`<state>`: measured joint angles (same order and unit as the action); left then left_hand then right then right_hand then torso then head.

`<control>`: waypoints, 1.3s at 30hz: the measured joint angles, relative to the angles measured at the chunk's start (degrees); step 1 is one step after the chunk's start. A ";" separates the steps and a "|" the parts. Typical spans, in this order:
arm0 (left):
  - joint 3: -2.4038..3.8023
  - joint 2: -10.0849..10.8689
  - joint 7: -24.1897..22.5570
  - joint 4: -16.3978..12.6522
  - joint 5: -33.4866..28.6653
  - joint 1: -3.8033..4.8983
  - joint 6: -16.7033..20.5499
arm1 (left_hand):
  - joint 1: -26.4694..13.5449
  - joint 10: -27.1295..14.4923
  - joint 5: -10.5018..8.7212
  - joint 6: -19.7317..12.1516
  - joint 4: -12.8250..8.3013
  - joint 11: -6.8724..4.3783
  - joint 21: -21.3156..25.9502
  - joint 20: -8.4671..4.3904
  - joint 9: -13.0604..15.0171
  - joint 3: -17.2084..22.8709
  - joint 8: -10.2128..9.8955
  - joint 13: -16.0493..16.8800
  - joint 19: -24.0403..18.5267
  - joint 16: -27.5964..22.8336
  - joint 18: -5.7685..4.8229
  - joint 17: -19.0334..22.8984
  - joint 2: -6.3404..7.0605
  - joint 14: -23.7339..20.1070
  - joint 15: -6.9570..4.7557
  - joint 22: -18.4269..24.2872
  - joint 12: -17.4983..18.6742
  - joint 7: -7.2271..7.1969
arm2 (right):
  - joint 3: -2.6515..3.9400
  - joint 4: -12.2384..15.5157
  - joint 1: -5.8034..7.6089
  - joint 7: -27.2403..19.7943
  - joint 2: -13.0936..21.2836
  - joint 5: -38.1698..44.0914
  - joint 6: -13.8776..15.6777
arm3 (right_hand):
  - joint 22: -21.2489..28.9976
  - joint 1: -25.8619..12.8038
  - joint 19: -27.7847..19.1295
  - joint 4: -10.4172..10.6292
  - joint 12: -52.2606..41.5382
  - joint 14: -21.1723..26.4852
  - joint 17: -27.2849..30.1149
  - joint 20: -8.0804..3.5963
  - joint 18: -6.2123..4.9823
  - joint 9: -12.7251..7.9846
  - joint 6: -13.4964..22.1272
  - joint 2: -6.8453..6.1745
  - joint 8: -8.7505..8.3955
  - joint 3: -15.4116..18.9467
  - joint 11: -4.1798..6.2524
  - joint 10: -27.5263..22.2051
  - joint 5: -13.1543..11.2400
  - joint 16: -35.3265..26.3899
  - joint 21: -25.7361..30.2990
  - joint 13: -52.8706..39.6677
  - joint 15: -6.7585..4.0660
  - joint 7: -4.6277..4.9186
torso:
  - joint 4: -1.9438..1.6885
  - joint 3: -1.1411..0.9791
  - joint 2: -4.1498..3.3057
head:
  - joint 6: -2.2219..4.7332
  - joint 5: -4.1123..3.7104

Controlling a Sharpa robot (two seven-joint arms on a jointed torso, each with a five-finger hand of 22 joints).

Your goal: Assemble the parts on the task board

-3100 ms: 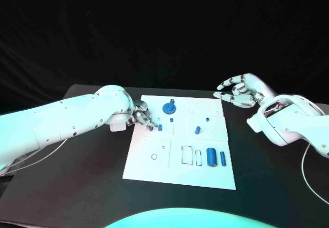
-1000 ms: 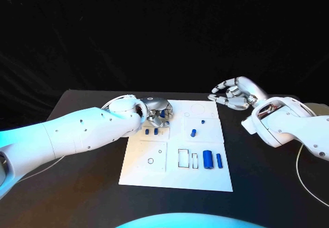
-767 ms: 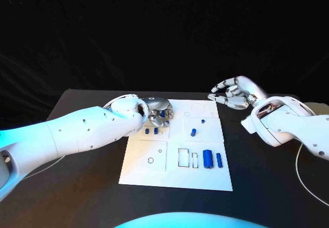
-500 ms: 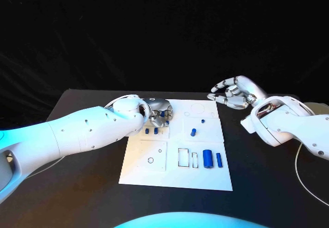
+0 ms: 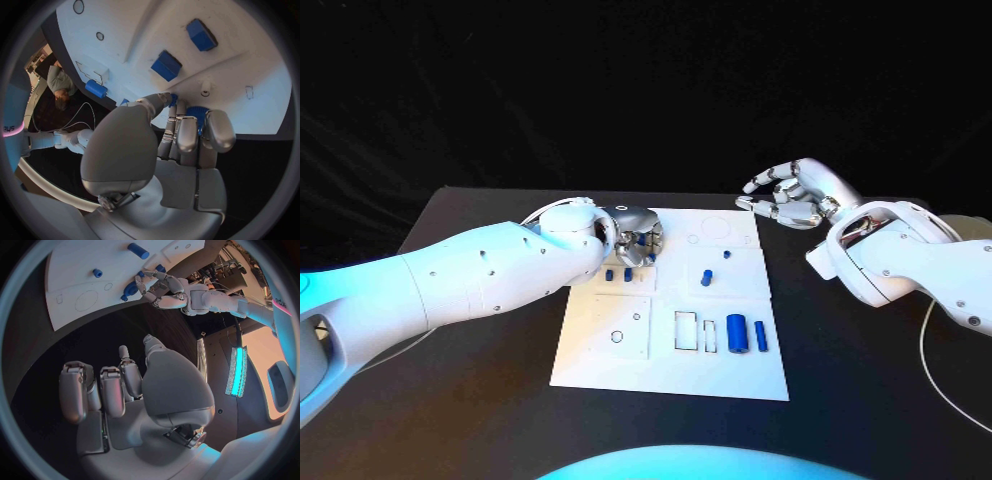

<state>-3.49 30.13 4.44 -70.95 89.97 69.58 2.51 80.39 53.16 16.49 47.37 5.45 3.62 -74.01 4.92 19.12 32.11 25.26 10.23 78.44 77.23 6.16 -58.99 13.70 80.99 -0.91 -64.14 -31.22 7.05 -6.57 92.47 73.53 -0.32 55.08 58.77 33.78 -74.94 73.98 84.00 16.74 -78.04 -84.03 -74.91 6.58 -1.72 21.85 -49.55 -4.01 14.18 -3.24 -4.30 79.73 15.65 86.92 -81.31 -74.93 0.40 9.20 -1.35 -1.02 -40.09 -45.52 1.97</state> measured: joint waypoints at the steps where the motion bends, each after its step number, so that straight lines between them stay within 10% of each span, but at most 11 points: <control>1: 0.00 -0.01 0.02 0.00 0.01 0.00 -0.05 | 0.31 0.57 0.00 0.62 -0.22 -0.11 -0.11 0.00 0.05 0.22 0.00 -0.03 0.00 0.00 0.00 0.03 -0.49 0.00 0.00 -0.26 0.22 -0.01 | 0.00 0.00 0.00 0.00 0.00 0.00 0.00 | 0.00 0.00 0.00 0.00 0.00 0.00 -0.01 0.00 0.00 0.00 0.00 0.00 0.00 0.00 0.00 0.00 0.00 0.00 0.00 0.00 0.00 0.00 | 0.00 0.00 0.00 | 0.00 0.00; 30: 0.37 2.13 -0.13 -2.09 -0.16 -0.78 1.41 | -0.35 7.60 -1.19 5.06 -2.93 0.00 -1.59 0.00 0.45 3.26 -1.85 -2.24 0.39 0.46 0.03 0.56 -2.08 0.81 -0.01 -2.15 6.98 0.40 | 0.00 -0.06 -0.01 -0.04 -0.06 -0.03 0.01 | 0.02 0.00 0.00 0.00 0.00 0.00 -0.02 0.00 0.00 0.00 0.00 0.00 0.22 0.00 0.00 0.00 0.00 0.00 0.00 0.02 0.00 0.00 | 0.03 -0.01 -0.01 | 0.15 0.04; 39: 2.45 6.23 0.10 -5.86 -1.54 -0.82 2.18 | -0.69 7.66 -1.19 5.48 -2.94 0.06 -1.59 0.00 0.54 3.25 -2.21 -2.34 0.39 0.46 0.02 0.85 -1.89 0.81 -0.01 -2.07 7.78 0.42 | 0.00 -0.13 -0.02 -0.05 0.10 -0.04 0.01 | 0.03 0.00 0.00 0.00 0.00 0.00 -0.02 0.00 0.00 0.00 0.00 0.00 0.22 0.00 0.00 0.00 0.00 0.00 0.00 0.02 0.00 0.00 | -0.12 0.00 0.10 | 0.53 0.16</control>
<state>-1.04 36.37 4.54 -76.81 88.43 68.76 4.70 79.70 60.82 15.31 52.85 2.51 3.68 -75.60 4.92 19.66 35.37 23.04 7.88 78.83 77.69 6.18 -58.15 11.81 81.80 -0.92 -66.21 -23.44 7.47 -6.57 92.34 73.51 -0.37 55.18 58.73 33.80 -74.92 73.98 84.00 16.74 -78.04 -84.03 -74.93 6.58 -1.72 21.85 -49.55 -4.01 14.40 -3.24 -4.30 79.73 15.65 86.93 -81.32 -74.91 0.40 9.20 -1.47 -1.02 -40.00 -44.99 2.14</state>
